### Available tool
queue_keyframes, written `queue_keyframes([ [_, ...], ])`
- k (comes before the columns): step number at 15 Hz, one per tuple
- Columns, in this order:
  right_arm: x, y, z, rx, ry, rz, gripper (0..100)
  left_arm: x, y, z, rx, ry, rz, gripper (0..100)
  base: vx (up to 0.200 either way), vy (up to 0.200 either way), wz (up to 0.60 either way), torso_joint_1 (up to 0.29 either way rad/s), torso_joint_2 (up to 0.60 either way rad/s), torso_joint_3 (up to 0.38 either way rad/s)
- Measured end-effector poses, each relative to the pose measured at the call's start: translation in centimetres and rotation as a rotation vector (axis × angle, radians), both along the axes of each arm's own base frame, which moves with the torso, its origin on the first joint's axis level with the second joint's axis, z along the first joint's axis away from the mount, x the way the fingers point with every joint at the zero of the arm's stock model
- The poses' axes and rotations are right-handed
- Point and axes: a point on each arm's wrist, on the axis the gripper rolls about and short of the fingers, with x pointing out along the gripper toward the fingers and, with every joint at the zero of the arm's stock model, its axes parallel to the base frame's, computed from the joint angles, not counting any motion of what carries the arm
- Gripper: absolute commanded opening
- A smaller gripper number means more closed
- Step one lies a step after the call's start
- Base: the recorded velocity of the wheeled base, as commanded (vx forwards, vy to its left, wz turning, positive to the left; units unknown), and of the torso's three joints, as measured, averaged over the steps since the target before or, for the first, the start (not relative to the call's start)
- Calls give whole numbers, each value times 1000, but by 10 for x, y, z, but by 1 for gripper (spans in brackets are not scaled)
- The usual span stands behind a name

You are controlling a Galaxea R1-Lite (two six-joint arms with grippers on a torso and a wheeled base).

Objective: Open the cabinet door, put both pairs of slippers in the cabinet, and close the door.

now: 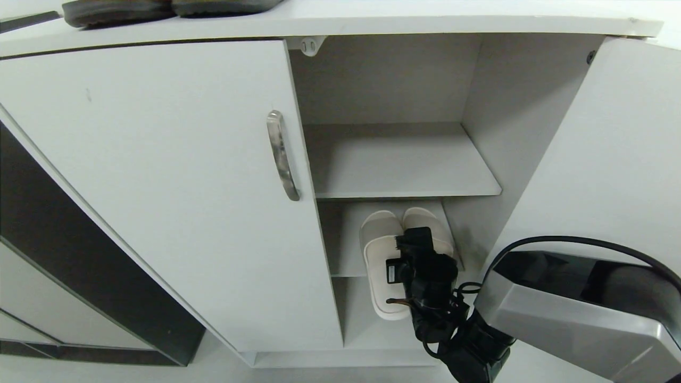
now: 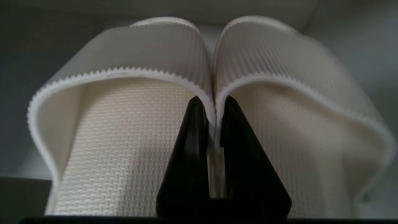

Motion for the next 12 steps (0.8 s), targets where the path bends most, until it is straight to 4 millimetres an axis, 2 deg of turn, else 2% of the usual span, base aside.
queue_keyframes([
  [2, 4, -2, -4, -3, 2, -8, 0, 0, 0, 0, 0, 0, -1, 0, 0, 0, 0, 0, 0, 0],
  [6, 30, -6, -8, -17, 20, -52, 0, 0, 0, 0, 0, 0, 0, 0, 0, 0, 0, 0, 0, 0],
  [12, 69, 7, 9, 5, 0, -81, 0, 0, 0, 0, 0, 0, 0, 0, 0, 0, 0, 0, 0, 0],
])
